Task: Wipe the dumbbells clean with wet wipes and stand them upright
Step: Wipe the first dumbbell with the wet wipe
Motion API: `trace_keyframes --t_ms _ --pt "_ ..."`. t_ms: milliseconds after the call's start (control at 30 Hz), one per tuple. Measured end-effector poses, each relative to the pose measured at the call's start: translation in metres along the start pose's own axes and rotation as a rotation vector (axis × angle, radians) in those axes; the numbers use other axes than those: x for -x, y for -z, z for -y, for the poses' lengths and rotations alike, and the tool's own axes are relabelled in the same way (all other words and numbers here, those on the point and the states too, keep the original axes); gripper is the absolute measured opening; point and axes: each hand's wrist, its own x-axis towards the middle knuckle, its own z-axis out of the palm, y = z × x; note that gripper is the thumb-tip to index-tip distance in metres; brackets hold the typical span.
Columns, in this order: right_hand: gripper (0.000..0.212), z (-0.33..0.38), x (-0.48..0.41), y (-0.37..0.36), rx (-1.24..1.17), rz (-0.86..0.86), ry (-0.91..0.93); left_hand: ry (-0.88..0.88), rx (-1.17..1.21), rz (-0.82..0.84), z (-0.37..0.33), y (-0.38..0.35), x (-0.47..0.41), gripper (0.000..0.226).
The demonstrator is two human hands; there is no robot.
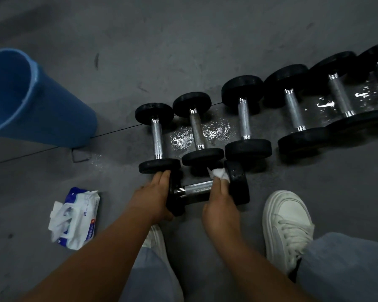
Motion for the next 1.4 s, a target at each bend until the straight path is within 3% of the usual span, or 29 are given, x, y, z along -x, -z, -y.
trace_keyframes --t_ms 100,267,433,567,667,767,867,1033,1167,1300,1400 --pt "0.079 0.003 0.030 -0.010 -0.009 0.036 -0.021 0.000 0.005 0.002 -0.001 0.001 0.001 0.129" --pt "0.067 0.008 -0.009 0.003 -0.099 -0.009 -0.030 0.000 0.007 -0.006 0.000 -0.001 0.000 0.129" --pt "0.087 -0.004 0.028 -0.011 -0.058 -0.003 -0.015 -0.004 0.010 -0.008 -0.001 0.000 0.001 0.127" --pt "0.071 0.004 -0.009 -0.005 -0.157 -0.034 0.011 0.001 0.009 -0.010 0.000 -0.002 -0.001 0.129" --pt "0.073 -0.001 0.017 -0.014 -0.270 -0.100 0.043 0.000 0.020 -0.003 0.000 0.000 0.001 0.128" --pt "0.067 -0.005 0.050 -0.034 -0.658 -0.110 -0.211 0.004 0.016 -0.006 0.000 0.000 0.000 0.127" --pt "0.064 -0.001 0.007 -0.032 -0.955 -0.071 -0.483 0.009 0.011 0.002 -0.001 -0.002 0.000 0.127" --pt "0.067 0.033 0.011 -0.009 -1.043 -0.096 -0.458 -0.007 -0.013 0.001 0.001 0.001 -0.002 0.128" --pt "0.071 0.042 0.002 0.000 -1.026 -0.109 -0.547 -0.008 0.001 0.009 0.003 0.000 -0.004 0.129" --pt "0.085 0.044 0.007 0.001 -1.050 -0.173 -0.514 -0.018 0.002 0.005 0.004 0.000 -0.004 0.130" --pt "0.077 0.050 0.010 0.012 -1.058 -0.166 -0.481 -0.019 0.015 0.006 0.004 -0.001 -0.004 0.130"
